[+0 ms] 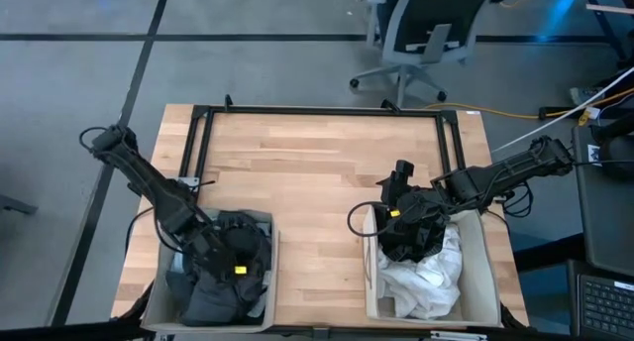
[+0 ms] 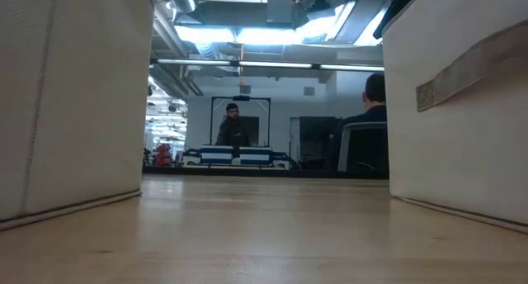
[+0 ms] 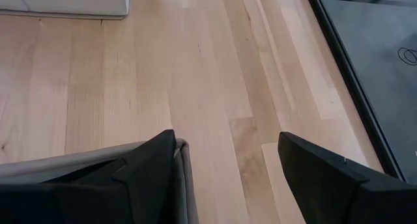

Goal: Sort clothes
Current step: Put the gray shorts into the left brown laundry organizer, then return to Home Position

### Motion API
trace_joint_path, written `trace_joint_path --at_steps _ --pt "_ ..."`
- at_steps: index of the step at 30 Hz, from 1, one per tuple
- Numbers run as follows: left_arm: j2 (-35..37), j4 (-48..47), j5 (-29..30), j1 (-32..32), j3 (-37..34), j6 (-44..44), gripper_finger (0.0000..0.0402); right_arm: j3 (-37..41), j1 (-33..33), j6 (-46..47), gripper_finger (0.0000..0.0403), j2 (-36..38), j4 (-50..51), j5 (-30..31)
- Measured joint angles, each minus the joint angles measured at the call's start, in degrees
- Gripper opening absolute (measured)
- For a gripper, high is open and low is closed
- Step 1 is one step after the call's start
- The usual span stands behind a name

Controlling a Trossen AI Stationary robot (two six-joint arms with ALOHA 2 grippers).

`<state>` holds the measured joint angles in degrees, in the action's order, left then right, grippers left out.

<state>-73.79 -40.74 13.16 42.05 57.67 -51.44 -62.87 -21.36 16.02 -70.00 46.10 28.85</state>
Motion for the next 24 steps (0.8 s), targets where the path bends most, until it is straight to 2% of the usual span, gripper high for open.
trace_joint_path --at_steps 7,15,20,24 --pt "8.03 -0.27 4.21 -1.40 2.24 4.06 0.0152 -2.15 0.02 -0.43 0.0278 0.35 0.94 -0.40" --pt "15.02 3.18 16.77 -4.64 3.74 19.12 0.0153 -8.28 0.17 -5.72 0.0278 0.84 0.93 -1.25" --pt "17.26 7.29 18.49 -11.96 3.73 31.89 0.0152 -10.43 4.06 -8.14 0.0278 3.59 0.85 -3.80" --pt "17.97 9.56 16.99 -21.43 2.56 39.85 0.0138 -10.49 11.40 -10.26 0.0278 7.68 1.31 -9.93"
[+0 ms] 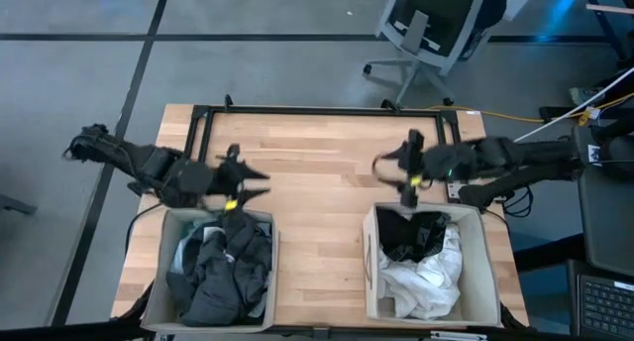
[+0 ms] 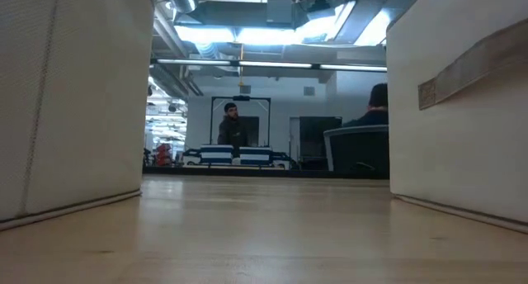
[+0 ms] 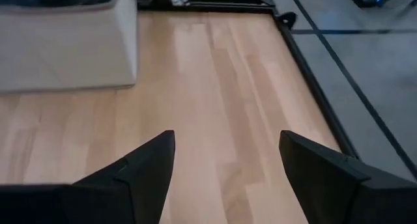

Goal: Sort clothes
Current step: Return to Home Position

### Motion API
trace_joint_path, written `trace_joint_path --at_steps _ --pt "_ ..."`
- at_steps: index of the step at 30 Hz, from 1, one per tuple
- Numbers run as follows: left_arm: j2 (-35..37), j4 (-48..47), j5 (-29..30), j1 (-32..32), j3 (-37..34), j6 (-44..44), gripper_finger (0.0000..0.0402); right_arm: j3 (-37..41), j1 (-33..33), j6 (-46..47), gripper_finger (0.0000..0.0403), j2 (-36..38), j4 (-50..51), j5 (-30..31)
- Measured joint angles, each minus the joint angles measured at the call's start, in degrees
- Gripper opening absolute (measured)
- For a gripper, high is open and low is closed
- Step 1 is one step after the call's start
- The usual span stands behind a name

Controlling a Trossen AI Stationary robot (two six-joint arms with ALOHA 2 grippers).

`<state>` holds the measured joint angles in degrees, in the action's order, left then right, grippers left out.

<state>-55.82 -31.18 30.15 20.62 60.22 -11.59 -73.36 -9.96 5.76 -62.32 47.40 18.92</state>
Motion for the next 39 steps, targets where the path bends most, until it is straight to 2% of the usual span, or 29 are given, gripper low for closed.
trace_joint_path --at_steps 6,9,12,15,21,24,29,33,39 --pt "2.23 8.15 -14.38 -16.28 -4.09 7.95 0.0080 -0.04 12.68 -5.34 0.0278 6.23 -0.22 -8.19" --pt "4.50 12.00 -19.56 -23.36 -6.94 10.75 0.0053 0.85 19.32 -7.98 0.0278 8.77 -1.45 -13.44" --pt "7.67 15.64 -24.56 -29.42 -10.20 12.50 0.0029 5.07 25.68 -9.49 0.0278 11.74 -5.12 -18.91" --pt "10.99 19.55 -28.12 -34.27 -13.60 12.93 0.0009 10.66 31.40 -10.56 0.0278 15.66 -9.09 -20.14" --pt "16.59 25.20 -30.22 -39.49 -21.75 12.42 0.0005 23.81 36.37 -7.36 0.0278 22.73 -19.38 -24.53" --pt "18.69 28.09 -30.80 -40.41 -25.21 11.71 0.0002 29.30 36.29 -5.79 0.0278 25.19 -23.82 -24.42" --pt "21.56 30.45 -31.71 -40.61 -28.66 10.36 0.0004 35.21 36.29 -6.03 0.0269 28.45 -25.53 -20.45" --pt "23.76 30.89 -31.67 -40.61 -30.85 10.22 0.0002 39.85 36.29 -4.82 0.0215 32.00 -29.63 -20.44" --pt "27.11 34.74 -31.69 -40.61 -35.03 10.08 0.0003 49.72 36.27 -4.23 0.0071 37.31 -42.82 -21.04"
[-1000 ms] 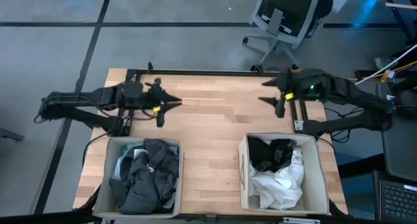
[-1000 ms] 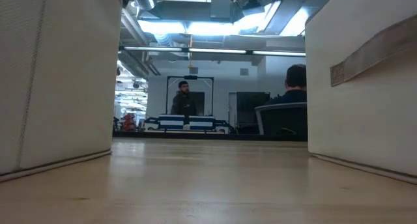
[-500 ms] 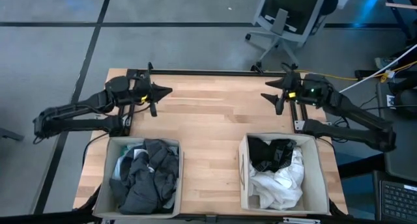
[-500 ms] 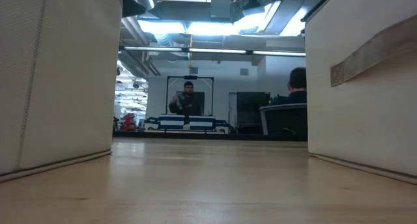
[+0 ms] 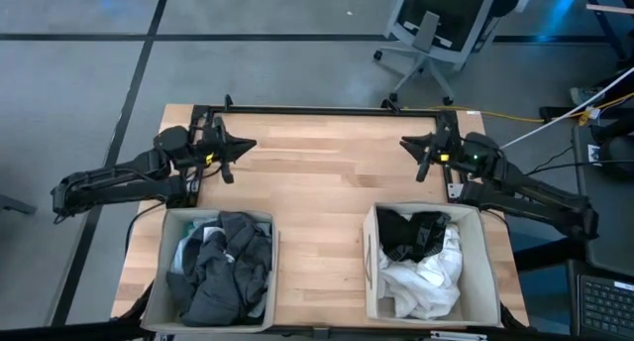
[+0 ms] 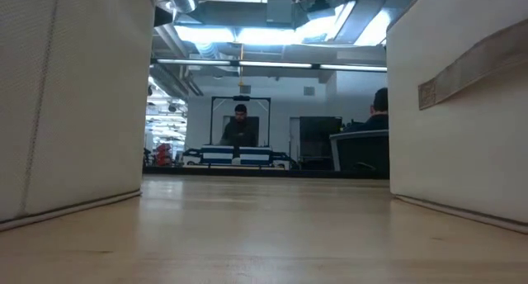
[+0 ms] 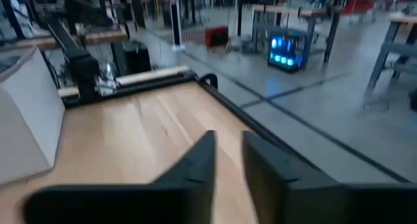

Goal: Sort clothes
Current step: Return to Home Position

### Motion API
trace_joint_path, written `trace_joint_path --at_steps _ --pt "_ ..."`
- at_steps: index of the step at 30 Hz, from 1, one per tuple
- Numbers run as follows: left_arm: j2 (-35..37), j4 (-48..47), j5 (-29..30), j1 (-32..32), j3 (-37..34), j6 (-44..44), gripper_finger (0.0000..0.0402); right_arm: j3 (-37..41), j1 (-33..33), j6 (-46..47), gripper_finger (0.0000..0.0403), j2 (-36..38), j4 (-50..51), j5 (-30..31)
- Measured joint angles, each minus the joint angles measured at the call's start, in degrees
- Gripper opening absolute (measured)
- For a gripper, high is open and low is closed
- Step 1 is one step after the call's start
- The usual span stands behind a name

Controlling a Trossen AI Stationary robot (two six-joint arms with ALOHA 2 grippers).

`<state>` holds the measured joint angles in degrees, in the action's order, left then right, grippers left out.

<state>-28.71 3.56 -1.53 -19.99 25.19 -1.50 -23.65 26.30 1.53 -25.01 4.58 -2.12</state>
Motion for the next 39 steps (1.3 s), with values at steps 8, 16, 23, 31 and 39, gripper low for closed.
trace_joint_path --at_steps 8,16,23,31,39 --pt "4.89 0.46 0.23 0.00 -4.40 -0.23 0.0001 9.10 -0.02 1.27 0.0028 4.06 -8.84 0.01" --pt "11.16 0.55 0.65 0.00 -9.05 -0.63 0.0001 14.37 -0.02 3.40 0.0006 8.62 -8.76 -0.01" --pt "17.73 0.34 2.38 0.00 -14.77 -3.08 0.0003 18.69 -0.02 5.74 0.0014 13.73 -8.78 -0.01" --pt "26.21 -0.13 2.44 0.00 -20.29 -4.46 0.0003 22.94 -0.04 6.62 0.0016 20.26 -8.06 -0.47" --pt "28.52 -2.75 4.33 0.00 -22.10 -5.23 0.0004 23.00 -0.11 7.03 0.0016 23.88 -6.40 -2.19"
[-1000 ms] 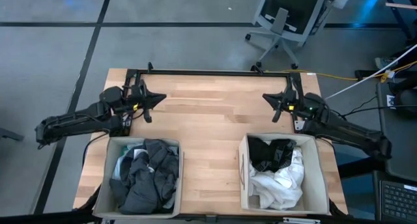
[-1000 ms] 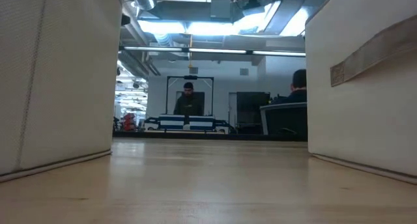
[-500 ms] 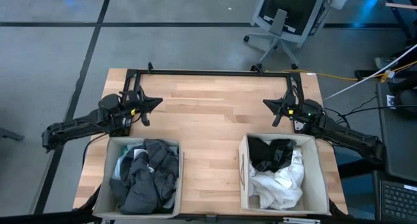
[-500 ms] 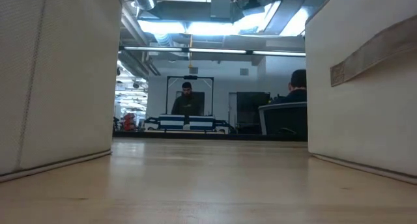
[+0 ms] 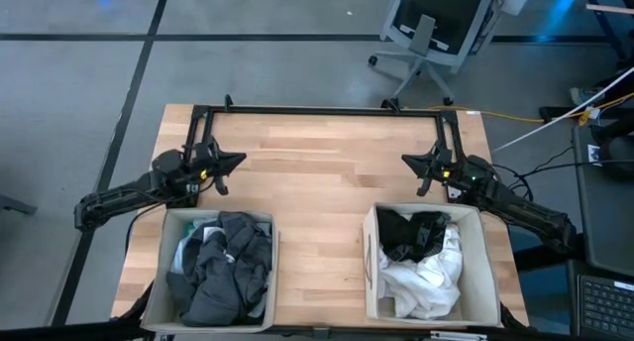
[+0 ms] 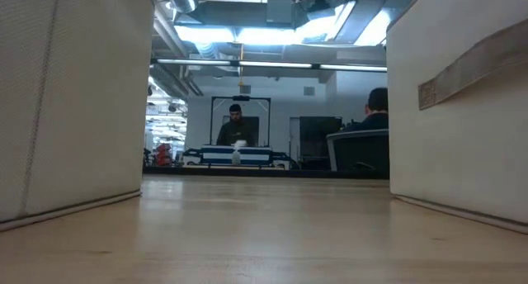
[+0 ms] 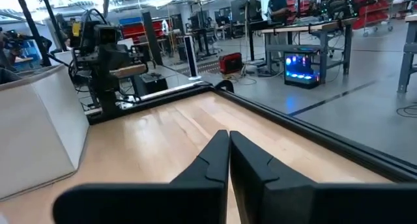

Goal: Sort clothes
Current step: Return to Home Position

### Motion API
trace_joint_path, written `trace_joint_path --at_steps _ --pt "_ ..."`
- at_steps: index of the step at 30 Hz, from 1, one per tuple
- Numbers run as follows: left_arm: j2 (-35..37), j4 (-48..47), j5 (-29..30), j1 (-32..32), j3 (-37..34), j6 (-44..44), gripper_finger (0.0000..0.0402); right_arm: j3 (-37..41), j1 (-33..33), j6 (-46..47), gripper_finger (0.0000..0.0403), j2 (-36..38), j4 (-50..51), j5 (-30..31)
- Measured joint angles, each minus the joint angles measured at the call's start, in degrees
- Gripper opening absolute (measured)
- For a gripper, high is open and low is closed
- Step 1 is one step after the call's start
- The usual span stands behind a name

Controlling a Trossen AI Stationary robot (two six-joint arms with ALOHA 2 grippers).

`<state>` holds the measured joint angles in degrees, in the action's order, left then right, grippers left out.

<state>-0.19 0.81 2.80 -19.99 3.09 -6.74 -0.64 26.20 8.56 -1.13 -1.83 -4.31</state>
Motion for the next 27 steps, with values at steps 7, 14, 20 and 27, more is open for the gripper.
trace_joint_path --at_steps 7,14,20,27 --pt "-0.01 -6.14 -0.12 1.40 0.02 -2.83 0.0004 0.04 0.00 1.56 0.0017 -0.04 -0.13 -1.33" --pt "-0.01 0.38 1.39 3.97 -2.54 -1.44 0.0001 0.11 0.02 -0.21 0.0017 -0.04 0.06 -0.42" --pt "-0.01 1.07 5.28 5.01 -2.54 1.32 0.0001 0.13 0.02 -1.50 0.0017 -0.15 0.09 -0.46" --pt "-0.01 1.13 5.63 5.01 -2.54 0.10 0.0005 0.17 0.04 -1.43 0.0017 -0.26 0.11 -0.32"
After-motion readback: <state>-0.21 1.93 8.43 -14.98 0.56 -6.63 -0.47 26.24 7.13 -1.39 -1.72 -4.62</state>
